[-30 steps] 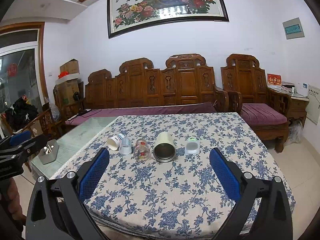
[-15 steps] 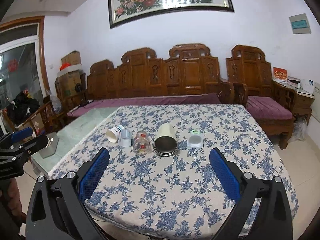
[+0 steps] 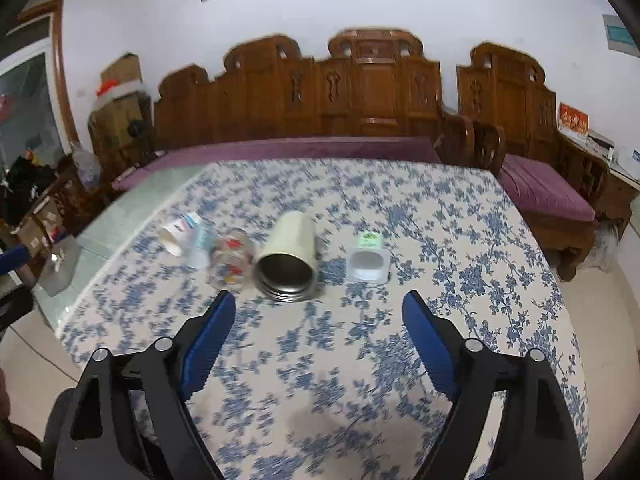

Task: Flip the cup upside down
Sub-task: 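Reach the right tool to the green lime-label cup and close on it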

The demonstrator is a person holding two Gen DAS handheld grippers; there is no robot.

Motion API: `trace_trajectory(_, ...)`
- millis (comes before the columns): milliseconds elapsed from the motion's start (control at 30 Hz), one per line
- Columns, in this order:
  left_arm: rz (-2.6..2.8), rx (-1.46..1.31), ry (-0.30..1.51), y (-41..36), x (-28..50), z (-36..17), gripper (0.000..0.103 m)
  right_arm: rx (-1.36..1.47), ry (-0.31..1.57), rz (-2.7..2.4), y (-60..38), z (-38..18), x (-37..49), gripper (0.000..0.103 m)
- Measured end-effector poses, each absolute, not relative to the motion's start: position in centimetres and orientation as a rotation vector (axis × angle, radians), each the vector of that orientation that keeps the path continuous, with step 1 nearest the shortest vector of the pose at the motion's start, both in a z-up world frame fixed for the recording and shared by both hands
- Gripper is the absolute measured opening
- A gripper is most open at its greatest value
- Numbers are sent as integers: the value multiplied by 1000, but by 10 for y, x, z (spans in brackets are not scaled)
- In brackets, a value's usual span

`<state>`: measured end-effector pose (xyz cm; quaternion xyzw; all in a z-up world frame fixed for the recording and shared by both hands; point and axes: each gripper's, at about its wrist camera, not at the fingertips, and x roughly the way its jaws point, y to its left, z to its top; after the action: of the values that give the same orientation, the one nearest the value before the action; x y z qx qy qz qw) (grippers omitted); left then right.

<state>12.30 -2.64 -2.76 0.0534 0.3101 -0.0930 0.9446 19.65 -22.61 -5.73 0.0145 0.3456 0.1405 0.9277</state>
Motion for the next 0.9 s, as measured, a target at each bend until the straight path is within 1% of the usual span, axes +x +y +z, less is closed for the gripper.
trace_trajectory(233, -235, 122, 712, -38, 177, -49, 95, 31, 865, 270, -235, -94, 277, 71)
trace_trajectory(333, -238, 133, 748, -42, 197, -63, 95, 31, 910, 259, -237, -105, 311, 68)
trace_trajectory(533, -239, 151, 812, -48, 230, -98, 95, 43, 1012, 251, -235, -130, 379, 62)
trace_trajectory(633, -248, 140, 840, -50, 239, -114, 95, 40, 1059, 238, -232, -145, 407, 62)
trace_trajectory(900, -260, 112, 881, -50, 244, -135, 95, 52, 1198, 221, -224, -182, 457, 58)
